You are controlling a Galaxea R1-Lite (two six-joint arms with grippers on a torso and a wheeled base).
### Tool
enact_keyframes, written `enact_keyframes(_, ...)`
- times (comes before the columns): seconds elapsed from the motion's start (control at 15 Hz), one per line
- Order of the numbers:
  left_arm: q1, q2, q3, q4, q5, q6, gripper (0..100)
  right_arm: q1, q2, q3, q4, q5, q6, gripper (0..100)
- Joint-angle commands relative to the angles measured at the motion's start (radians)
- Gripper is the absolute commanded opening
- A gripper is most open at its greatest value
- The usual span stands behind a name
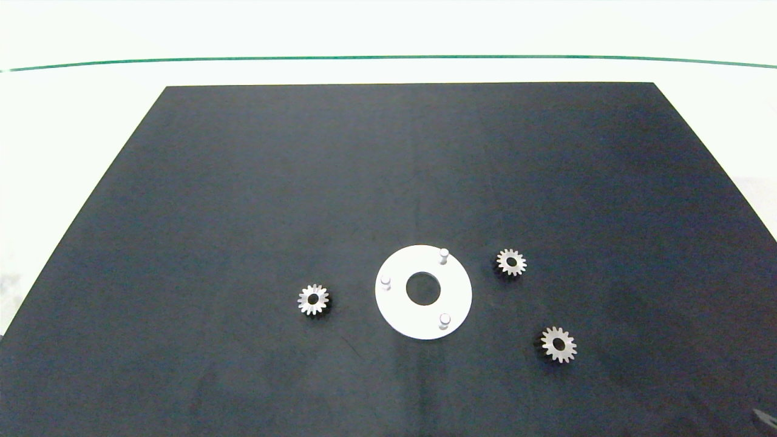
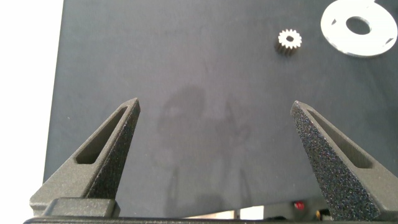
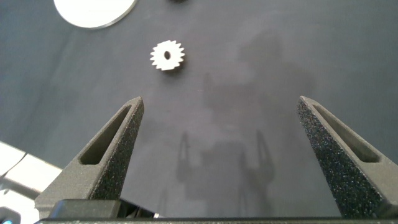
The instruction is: Install three planetary gears onto the carrier pins
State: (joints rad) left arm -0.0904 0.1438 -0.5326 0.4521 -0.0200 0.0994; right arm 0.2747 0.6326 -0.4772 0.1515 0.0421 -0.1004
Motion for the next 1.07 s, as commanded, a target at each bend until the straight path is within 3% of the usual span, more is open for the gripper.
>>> enact_keyframes(0.07, 0.001, -0.012, -0.012, 0.022, 0.006, 0.000, 100, 0.083, 0.151, -0.027, 0.000, 0.001, -0.004, 100)
enact_keyframes(0.27, -0.005, -0.006, -0.103, 0.221, 0.005, 0.003, 100, 0.097, 0.282, -0.054, 0.002, 0.001, -0.041, 100)
enact_keyframes(0.53, 0.001, -0.015, -0.099, 0.229, 0.008, -0.003, 100, 0.107, 0.454, -0.090, -0.007, 0.001, -0.085, 100)
enact_keyframes(0.87, 0.018, -0.012, -0.098, 0.229, 0.008, -0.003, 100, 0.121, 0.567, -0.166, -0.033, 0.001, -0.096, 100)
enact_keyframes(1.07, 0.021, -0.007, -0.098, 0.227, 0.008, -0.003, 100, 0.144, 0.613, -0.172, -0.041, -0.004, -0.124, 100)
